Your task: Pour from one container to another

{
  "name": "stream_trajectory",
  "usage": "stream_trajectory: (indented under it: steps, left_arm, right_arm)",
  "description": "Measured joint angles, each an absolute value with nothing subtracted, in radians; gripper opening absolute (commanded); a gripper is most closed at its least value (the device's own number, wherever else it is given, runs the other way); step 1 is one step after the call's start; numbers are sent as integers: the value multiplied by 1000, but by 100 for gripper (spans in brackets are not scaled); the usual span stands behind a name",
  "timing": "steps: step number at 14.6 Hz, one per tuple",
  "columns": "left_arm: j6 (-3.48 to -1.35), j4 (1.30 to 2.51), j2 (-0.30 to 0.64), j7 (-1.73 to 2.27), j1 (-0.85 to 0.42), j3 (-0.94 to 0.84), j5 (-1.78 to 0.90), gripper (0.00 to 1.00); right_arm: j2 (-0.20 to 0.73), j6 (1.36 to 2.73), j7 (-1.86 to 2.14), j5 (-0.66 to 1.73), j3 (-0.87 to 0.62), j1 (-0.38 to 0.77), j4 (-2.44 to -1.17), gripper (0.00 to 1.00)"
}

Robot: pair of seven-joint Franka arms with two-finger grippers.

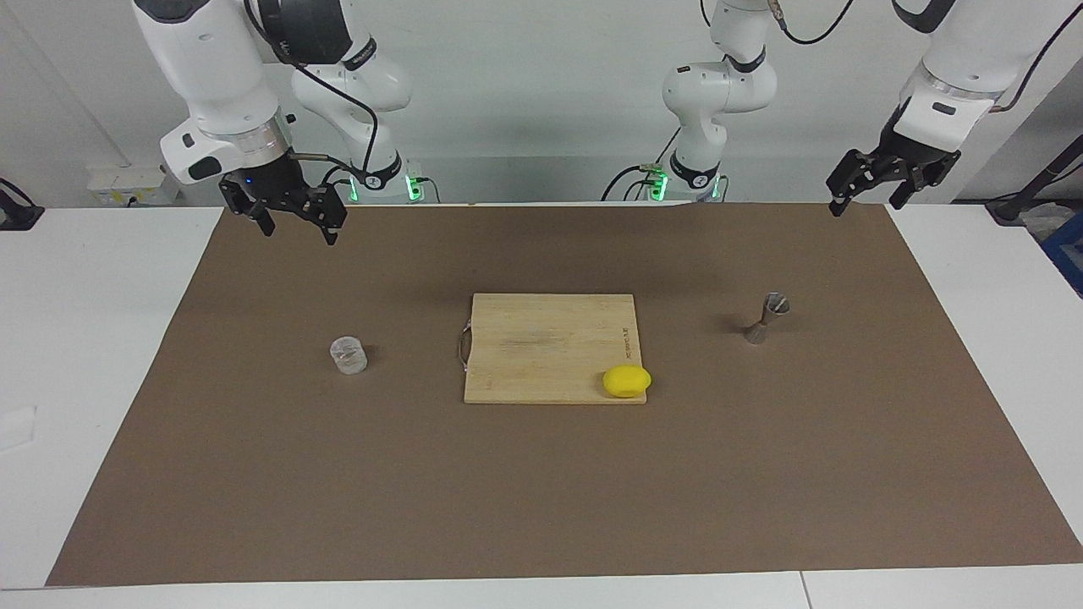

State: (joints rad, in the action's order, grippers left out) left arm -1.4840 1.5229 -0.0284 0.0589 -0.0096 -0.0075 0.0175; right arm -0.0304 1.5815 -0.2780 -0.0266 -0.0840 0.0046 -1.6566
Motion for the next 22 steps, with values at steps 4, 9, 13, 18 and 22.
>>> stream_trajectory:
  steps: [4,9,13,18,22]
  left_arm:
    - [-1484,1523,-29,59,-10,-7,18,100]
    - [-1484,1523,-29,59,-10,-8,18,100]
    - [-1484,1523,-29,59,-9,-7,18,100]
    - [-1510,1524,-29,59,-9,-4,18,100]
    - [-1612,1570,-35,59,-7,3,18,100]
  right_arm:
    - [-30,1581,-278,-27,-84,5,-1657,100]
    - [-30,1581,-278,-27,-84,5,-1657,100]
    - [-30,1581,-278,-27,-84,5,-1657,100]
    - [-30,1581,-278,-27,-84,5,-1657,100]
    - [-30,1581,-278,-27,-84,5,-1657,100]
